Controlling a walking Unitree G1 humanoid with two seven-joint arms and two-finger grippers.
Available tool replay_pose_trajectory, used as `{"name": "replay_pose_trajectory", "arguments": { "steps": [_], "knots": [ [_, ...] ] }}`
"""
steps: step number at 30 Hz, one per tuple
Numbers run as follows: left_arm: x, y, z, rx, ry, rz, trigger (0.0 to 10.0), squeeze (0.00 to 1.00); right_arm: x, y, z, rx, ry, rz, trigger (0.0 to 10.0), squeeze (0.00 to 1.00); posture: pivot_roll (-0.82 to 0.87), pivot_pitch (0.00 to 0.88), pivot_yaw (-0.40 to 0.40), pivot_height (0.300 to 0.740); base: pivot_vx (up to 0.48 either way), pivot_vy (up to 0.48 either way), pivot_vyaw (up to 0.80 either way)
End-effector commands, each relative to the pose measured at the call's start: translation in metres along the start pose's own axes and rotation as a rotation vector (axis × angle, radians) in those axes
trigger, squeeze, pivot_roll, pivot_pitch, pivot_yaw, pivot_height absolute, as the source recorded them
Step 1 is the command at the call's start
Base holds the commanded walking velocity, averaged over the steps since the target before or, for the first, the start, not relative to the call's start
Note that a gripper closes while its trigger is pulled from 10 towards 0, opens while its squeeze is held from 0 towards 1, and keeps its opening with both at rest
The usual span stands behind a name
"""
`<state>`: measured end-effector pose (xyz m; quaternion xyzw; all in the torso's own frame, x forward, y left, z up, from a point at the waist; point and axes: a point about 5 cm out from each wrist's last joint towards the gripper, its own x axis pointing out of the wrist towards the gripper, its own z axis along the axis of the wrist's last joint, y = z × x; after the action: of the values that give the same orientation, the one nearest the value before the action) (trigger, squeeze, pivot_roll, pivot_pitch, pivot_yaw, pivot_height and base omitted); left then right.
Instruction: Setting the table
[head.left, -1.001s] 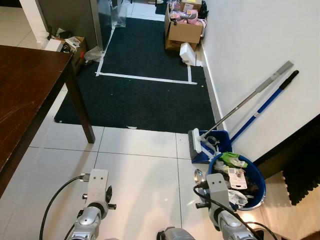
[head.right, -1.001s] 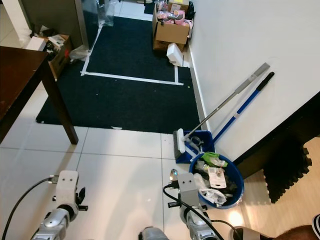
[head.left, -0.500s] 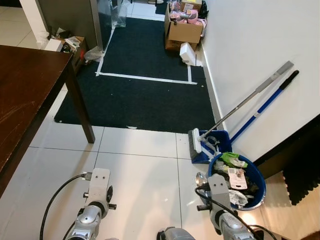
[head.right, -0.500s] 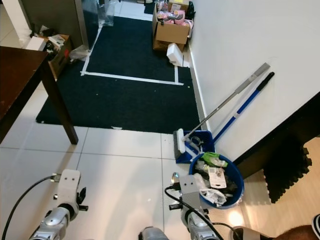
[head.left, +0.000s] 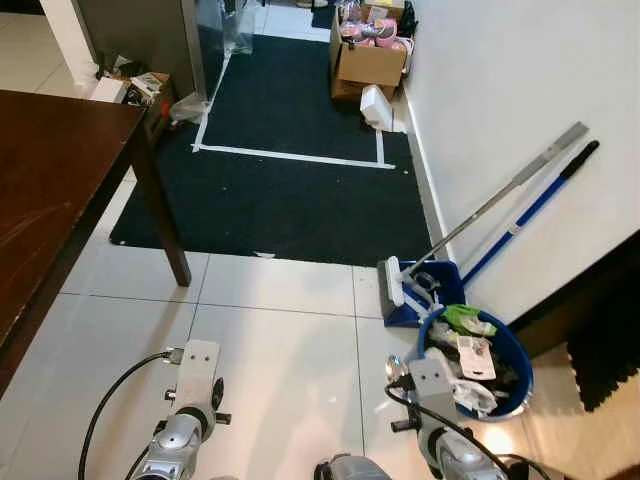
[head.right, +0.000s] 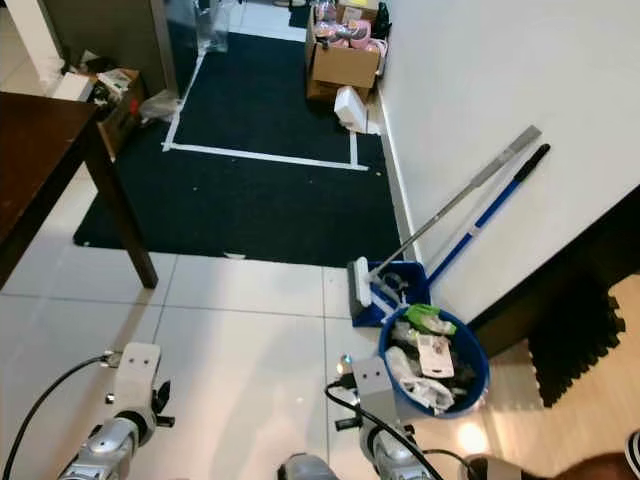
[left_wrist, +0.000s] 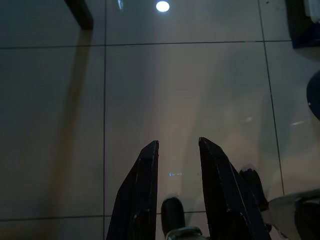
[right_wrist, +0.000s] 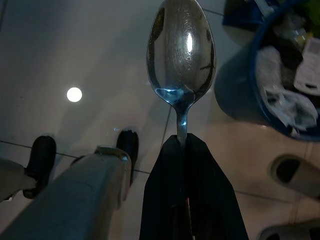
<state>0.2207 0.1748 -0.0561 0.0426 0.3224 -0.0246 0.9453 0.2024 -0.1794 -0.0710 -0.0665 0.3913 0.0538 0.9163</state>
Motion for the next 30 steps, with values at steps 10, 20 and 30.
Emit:
{"name": "replay_pose_trajectory", "arguments": {
  "steps": [10, 20, 30],
  "knots": [
    [-0.0023, 0.0001, -0.0068, 0.007, 0.022, 0.000, 10.0, 0.00, -0.0019, -0.0032, -0.0081, 0.049, 0.033, -0.035, 10.0, 0.00, 0.06, 0.039, -0.045, 0.740, 0.000, 0.000, -0.04],
    [-0.0019, 0.0012, -0.0054, 0.006, 0.018, 0.002, 10.0, 0.00, -0.0018, -0.0084, -0.0057, 0.039, 0.028, -0.035, 10.0, 0.00, 0.06, 0.030, -0.046, 0.740, 0.000, 0.000, 0.00],
    [-0.0018, 0.0010, -0.0054, 0.008, 0.019, 0.000, 10.0, 0.00, -0.0014, -0.0102, -0.0031, 0.056, 0.014, -0.036, 10.0, 0.00, 0.06, 0.028, -0.045, 0.740, 0.000, 0.000, -0.40]
  ]
}}
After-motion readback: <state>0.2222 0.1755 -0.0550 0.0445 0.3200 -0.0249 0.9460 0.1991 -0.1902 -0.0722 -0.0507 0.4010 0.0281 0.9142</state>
